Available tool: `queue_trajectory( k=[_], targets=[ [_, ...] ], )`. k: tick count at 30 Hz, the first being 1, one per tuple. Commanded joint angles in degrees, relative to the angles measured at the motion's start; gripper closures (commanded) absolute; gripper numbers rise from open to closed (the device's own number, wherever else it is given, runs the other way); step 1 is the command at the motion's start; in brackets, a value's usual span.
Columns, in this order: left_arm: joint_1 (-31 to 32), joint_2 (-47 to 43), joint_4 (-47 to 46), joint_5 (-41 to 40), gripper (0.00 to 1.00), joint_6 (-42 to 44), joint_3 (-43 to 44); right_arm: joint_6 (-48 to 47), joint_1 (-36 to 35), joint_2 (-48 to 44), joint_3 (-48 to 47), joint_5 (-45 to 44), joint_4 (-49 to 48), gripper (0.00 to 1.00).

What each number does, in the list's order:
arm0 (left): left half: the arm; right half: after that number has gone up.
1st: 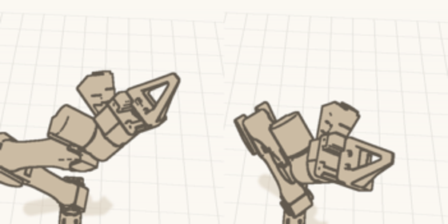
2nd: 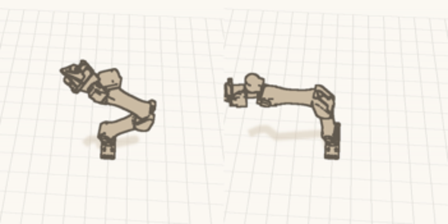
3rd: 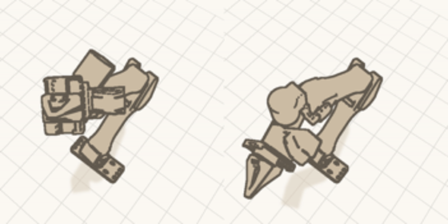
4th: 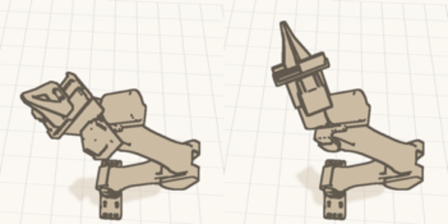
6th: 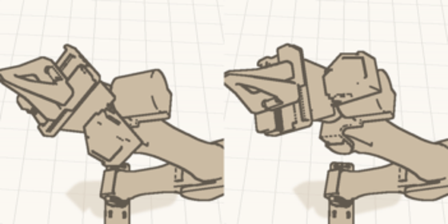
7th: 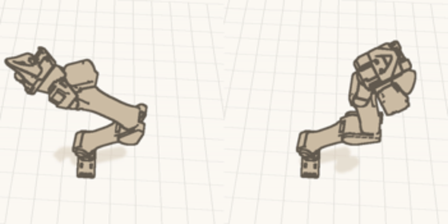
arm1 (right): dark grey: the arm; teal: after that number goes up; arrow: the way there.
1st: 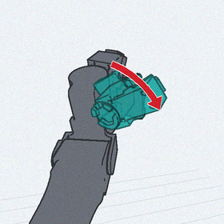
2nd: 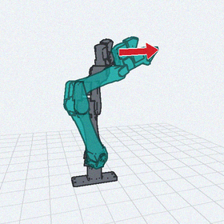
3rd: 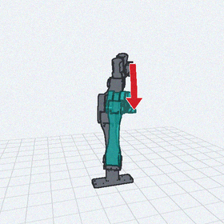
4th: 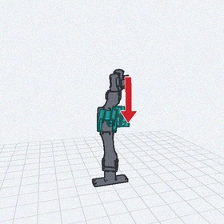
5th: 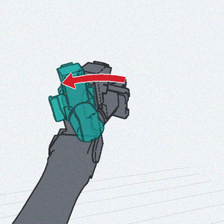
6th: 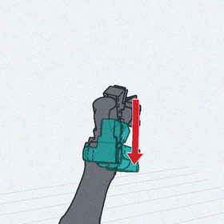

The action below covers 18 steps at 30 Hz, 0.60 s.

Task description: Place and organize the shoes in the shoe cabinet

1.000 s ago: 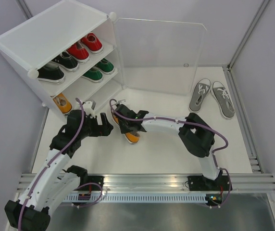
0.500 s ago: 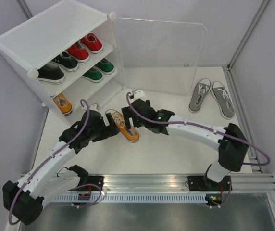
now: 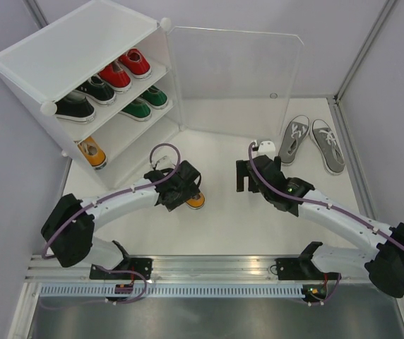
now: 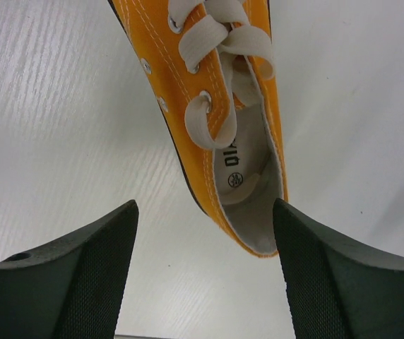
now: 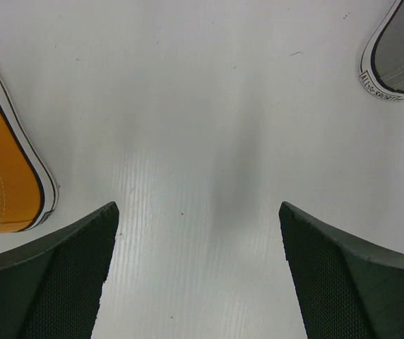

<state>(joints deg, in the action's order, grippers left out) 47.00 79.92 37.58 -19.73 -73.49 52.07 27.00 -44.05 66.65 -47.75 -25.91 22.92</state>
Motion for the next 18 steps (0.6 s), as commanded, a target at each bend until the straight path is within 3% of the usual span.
queue_trajectory(
  k=[1, 11, 16, 18],
  targets=[
    [0.55, 3.65, 1.0, -4.97, 0.21, -8.33, 2.86, -0.99, 0.9, -2.4, 1.78, 1.56, -2.88, 0.02],
    [4.85, 12.62, 3.63, -2.51, 0.31, -14.48, 4.79, -1.08, 1.43, -3.81, 3.8, 3.85, -4.11, 0.02],
    [5.47, 14.03, 4.25, -2.07, 0.41, -17.74, 3.47, -1.08, 1.43, -3.9, 4.59, 5.17, -4.55, 0.02],
    [5.38, 14.04, 4.43, -2.16, 0.51, -17.74, 3.82, -0.99, 1.43, -3.99, 4.85, 5.7, -4.81, 0.02]
  ],
)
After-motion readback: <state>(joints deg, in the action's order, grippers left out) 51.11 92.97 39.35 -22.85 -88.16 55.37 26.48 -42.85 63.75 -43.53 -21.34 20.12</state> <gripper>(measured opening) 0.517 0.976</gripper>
